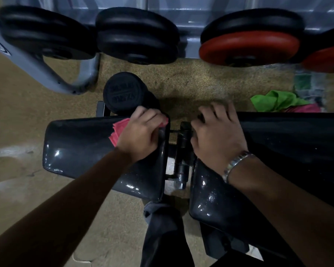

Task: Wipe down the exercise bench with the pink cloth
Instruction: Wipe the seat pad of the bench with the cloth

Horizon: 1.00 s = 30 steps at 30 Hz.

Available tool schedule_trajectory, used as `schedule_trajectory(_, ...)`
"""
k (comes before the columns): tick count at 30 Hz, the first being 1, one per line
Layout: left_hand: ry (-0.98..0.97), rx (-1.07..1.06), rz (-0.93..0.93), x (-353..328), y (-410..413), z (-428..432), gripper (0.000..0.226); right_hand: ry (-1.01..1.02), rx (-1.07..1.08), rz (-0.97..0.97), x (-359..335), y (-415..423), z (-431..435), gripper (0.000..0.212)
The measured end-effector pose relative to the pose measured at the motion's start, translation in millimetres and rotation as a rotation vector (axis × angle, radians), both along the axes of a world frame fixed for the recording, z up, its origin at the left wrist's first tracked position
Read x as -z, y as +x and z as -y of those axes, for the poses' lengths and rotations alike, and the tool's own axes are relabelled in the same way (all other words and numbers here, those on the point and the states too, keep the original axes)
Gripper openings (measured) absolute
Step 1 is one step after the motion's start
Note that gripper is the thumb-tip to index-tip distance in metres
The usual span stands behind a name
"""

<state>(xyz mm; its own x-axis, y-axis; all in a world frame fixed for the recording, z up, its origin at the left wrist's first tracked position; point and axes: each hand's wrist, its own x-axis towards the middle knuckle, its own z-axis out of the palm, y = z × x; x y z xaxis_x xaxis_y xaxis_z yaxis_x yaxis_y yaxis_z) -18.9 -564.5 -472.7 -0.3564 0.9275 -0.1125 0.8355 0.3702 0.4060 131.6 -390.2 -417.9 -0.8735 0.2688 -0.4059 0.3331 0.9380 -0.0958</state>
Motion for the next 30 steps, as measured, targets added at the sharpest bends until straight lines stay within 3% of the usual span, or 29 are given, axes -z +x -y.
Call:
schedule_trajectory(2, -0.05, 0.21, -0.011, -1.0, -6.8, 8.7, 0.036, 0.002, -0.019, 0.04, 4.2, 1.1, -4.3, 0.043)
schedule_trajectory(4, -0.069, 0.259, -0.03, -0.4, -11.2, 10.6, 0.035, 0.013, -0.03, 0.041, 6.7, 1.5, -3.8, 0.043)
schedule_trajectory(8, -0.015, -0.143, 0.012, 5.0, 10.3, -13.8, 0.031, 0.033, -0.015, 0.028, 7.2, 0.8, -1.4, 0.044)
schedule_trajectory(10, -0.005, -0.201, 0.038, 6.9, 22.2, -19.5, 0.03, 0.031, -0.019, 0.007, 8.6, 2.9, -2.5, 0.044)
schedule_trajectory(13, -0.078, 0.104, 0.052, 0.7, 15.3, 0.8, 0.034, 0.02, -0.021, -0.019, 9.6, 4.9, -3.4, 0.042)
schedule_trajectory(15, -0.101, 0.146, 0.026, -2.7, -3.4, 12.6, 0.038, 0.02, -0.021, -0.022, 10.8, 5.1, -4.0, 0.042)
schedule_trajectory(19, -0.008, -0.281, -0.019, -3.3, -20.5, 12.6, 0.029, 0.038, -0.026, -0.03, 14.5, 7.3, -3.2, 0.043)
schedule_trajectory(24, 0.014, -0.126, -0.049, -12.8, -3.2, 63.2, 0.034, 0.041, -0.028, -0.054, 16.3, 9.0, -3.4, 0.042)
schedule_trajectory(30, 0.039, -0.523, -0.131, -11.6, 17.5, 92.0, 0.037, 0.072, -0.032, -0.06, 18.1, 8.1, -2.7, 0.042)
